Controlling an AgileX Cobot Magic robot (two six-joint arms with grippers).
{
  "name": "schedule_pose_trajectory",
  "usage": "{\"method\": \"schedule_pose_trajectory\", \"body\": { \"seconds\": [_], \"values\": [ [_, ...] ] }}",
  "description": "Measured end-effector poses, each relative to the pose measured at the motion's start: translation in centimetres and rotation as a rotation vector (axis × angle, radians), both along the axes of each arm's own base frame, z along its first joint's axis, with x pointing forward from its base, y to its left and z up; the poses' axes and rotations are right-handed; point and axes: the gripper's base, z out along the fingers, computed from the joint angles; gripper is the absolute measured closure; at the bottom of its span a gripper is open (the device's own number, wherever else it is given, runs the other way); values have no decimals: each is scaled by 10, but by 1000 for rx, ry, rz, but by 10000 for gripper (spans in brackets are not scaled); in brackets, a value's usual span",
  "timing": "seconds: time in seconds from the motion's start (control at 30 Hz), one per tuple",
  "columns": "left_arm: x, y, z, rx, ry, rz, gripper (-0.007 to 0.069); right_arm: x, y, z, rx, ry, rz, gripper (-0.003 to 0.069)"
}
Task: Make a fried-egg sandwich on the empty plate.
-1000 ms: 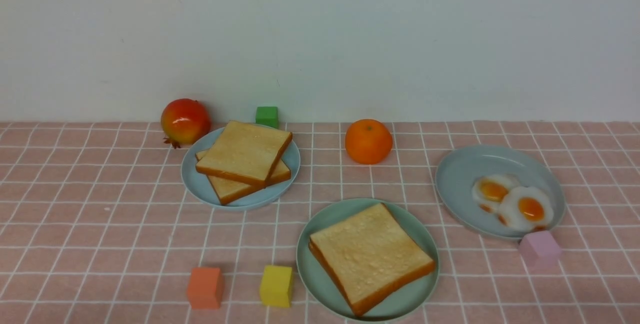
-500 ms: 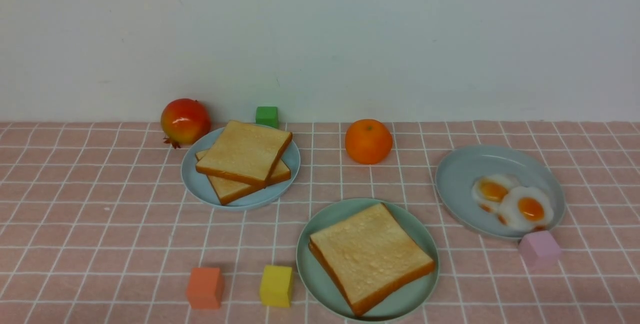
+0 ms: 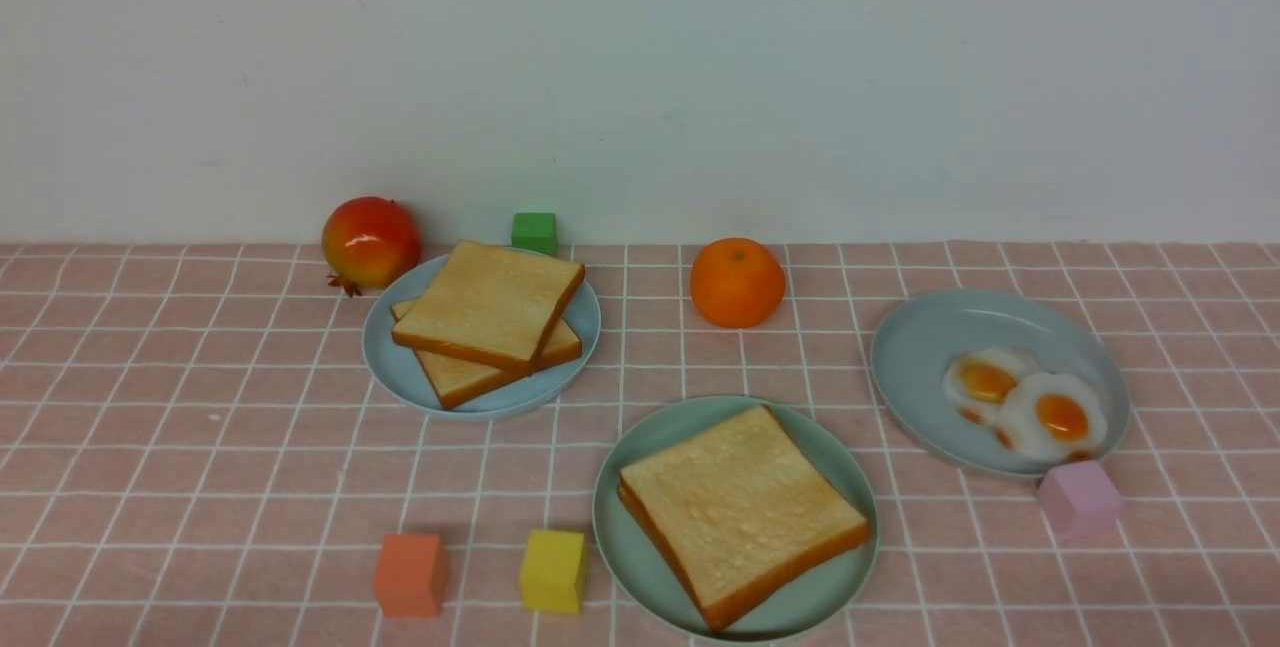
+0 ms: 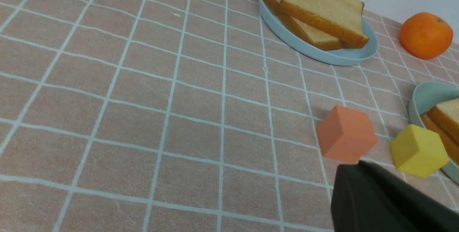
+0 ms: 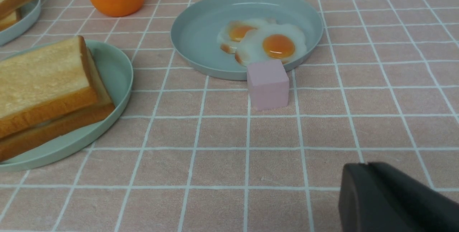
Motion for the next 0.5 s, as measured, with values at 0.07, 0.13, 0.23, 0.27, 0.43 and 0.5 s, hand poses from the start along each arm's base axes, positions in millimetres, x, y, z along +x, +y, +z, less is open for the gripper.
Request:
{"method": "schedule_pose_trajectory", "body": {
  "seconds": [0.07,0.13,0.23,0.27,0.43,0.5],
  "values": [
    [0,0,0,0,0,0,612,0,0,0,0,0,0,596],
    [0,0,0,0,0,0,612,0,0,0,0,0,0,594],
    [0,0,0,0,0,0,612,0,0,0,0,0,0,589],
    [0,0,0,0,0,0,612,0,0,0,0,0,0,587],
    [0,0,0,0,1,0,612,0,0,0,0,0,0,580],
    [0,0,0,0,1,0,612,0,0,0,0,0,0,577]
  ]
}}
